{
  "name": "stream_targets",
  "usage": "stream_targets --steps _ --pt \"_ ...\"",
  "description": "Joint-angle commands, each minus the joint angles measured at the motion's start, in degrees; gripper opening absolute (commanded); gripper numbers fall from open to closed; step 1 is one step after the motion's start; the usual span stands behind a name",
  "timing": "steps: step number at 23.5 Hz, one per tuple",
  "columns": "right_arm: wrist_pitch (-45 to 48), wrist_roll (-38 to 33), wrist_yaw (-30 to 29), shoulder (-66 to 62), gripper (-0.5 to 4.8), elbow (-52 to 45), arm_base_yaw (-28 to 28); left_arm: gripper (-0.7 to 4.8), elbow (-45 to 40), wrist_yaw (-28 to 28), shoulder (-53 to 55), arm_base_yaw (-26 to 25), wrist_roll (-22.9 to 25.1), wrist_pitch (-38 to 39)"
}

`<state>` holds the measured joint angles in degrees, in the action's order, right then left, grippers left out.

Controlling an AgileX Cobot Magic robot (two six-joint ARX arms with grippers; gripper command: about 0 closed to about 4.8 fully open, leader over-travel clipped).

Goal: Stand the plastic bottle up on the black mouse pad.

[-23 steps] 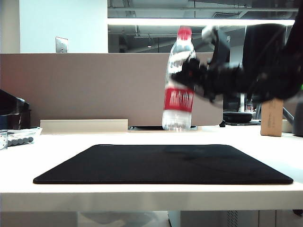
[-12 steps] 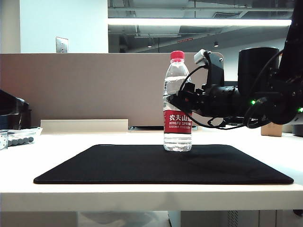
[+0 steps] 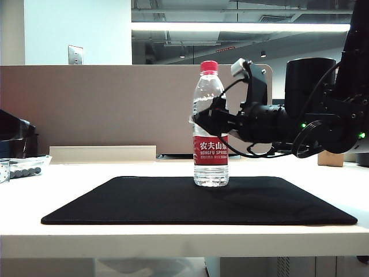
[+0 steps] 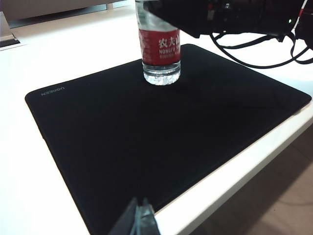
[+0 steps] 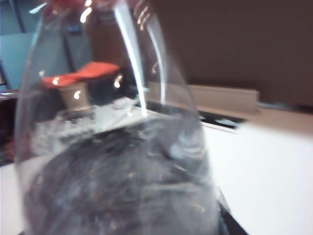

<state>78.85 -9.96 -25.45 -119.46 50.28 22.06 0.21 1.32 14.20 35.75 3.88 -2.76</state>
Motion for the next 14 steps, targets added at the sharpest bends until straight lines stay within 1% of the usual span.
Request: stream_targets --steps 1,2,3,4,6,8,14 --pt "1.8 -0.3 -0.3 0.4 3.97 0.3 0.0 -0.04 0.2 0.0 0.0 0.0 0.2 -0.7" --pt "1.9 -0.3 -0.2 0.5 4.21 0.3 0.0 -0.04 0.2 0.0 0.0 0.0 0.2 -0.7" --pt "1.9 -0.3 0.1 0.6 4.66 0.3 0.0 -0.04 0.2 0.0 0.0 0.0 0.2 -0.7" --pt "1.9 -0.3 1.4 1.1 4.79 0.3 0.0 -0.04 0.2 0.0 0.0 0.0 0.2 -0.7" --pt "1.9 -0.3 3.7 2.9 4.79 0.4 0.0 -0.04 0.2 0.0 0.0 0.0 0.2 -0.7" --pt "1.9 -0.3 4.7 4.9 4.79 0.4 0.0 -0.04 0.2 0.0 0.0 0.0 0.2 -0.7" --pt "1.8 -0.3 4.8 12.8 4.79 0.7 0.0 -0.04 0.2 0.0 0.0 0.0 0.2 -0.7"
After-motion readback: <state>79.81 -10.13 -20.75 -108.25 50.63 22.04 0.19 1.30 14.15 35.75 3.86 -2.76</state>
